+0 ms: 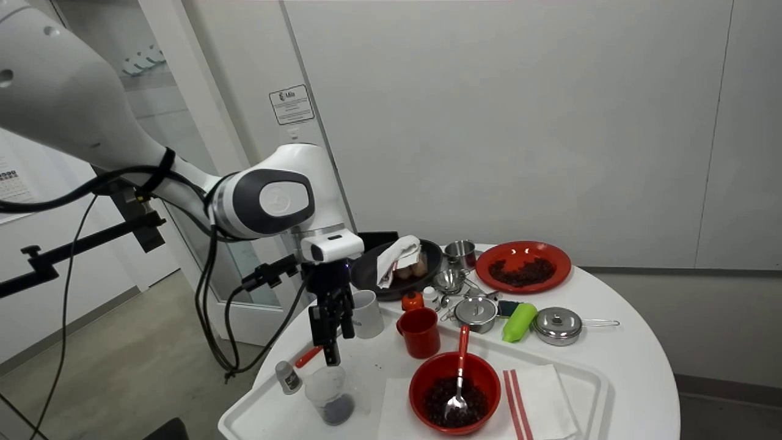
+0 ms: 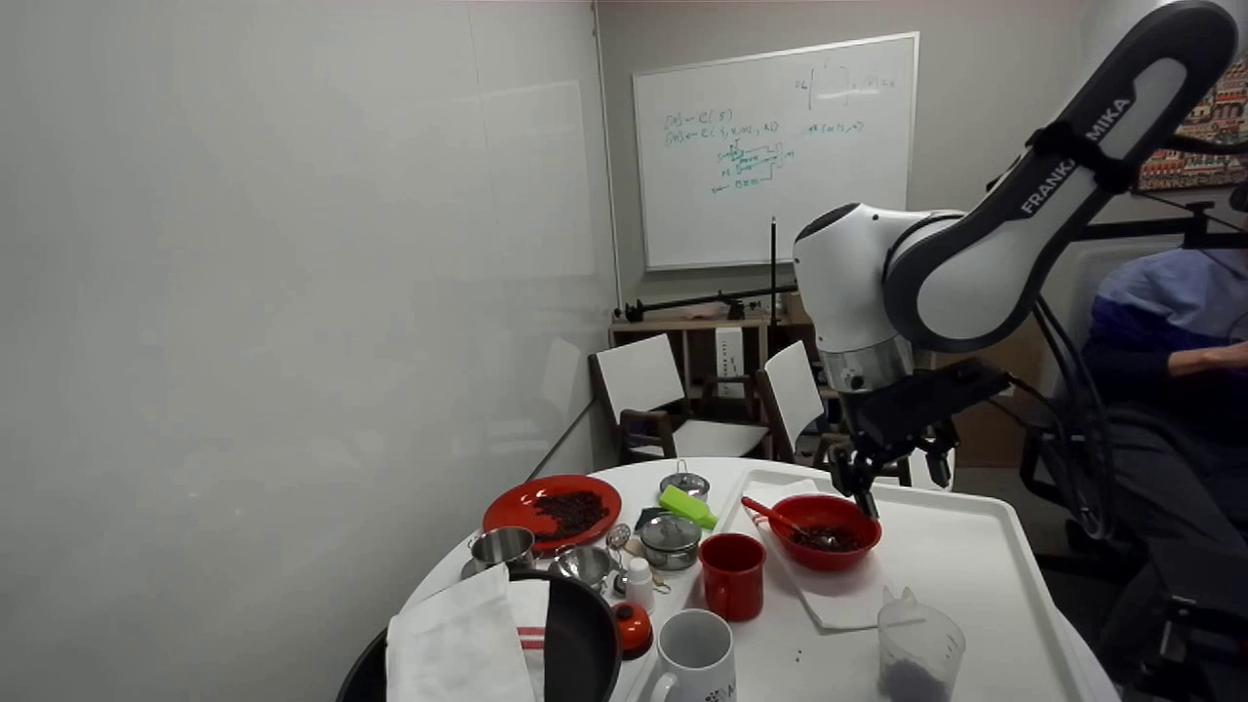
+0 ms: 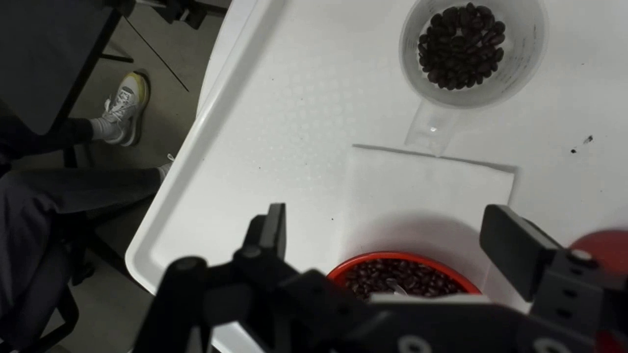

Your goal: Pour the contents in the clear jug

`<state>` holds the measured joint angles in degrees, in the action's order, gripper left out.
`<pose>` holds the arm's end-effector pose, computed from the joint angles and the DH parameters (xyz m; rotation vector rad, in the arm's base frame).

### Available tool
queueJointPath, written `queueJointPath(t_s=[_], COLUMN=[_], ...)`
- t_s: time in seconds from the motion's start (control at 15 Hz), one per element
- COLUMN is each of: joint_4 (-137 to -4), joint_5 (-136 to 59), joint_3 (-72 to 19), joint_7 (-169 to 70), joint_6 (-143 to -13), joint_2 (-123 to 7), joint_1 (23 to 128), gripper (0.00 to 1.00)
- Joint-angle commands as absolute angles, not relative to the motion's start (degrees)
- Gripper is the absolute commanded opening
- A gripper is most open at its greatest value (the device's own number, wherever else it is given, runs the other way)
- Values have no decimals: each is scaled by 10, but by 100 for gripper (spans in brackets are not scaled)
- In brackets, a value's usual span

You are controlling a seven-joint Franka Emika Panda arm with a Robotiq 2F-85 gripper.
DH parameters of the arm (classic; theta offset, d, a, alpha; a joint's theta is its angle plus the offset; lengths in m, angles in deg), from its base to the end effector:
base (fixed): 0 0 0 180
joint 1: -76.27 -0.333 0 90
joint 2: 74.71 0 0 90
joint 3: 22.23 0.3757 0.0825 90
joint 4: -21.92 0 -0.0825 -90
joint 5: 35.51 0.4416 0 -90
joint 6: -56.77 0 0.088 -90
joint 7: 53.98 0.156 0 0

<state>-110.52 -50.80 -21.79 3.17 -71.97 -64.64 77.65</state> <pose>0.5310 -0.0262 0.2173 2.6227 -1.1417 -0.1772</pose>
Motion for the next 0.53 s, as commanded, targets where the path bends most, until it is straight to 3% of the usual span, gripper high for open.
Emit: queueJointPath(t_s=[0.0, 0.47], joint_4=[-1104, -1113], joint_5=[-504, -534], joint_3=[-234, -242], joint_7=[29, 180], joint_6=[-719, -723], joint_2=[-646, -628], joint_1=[760, 728], gripper=[100, 100])
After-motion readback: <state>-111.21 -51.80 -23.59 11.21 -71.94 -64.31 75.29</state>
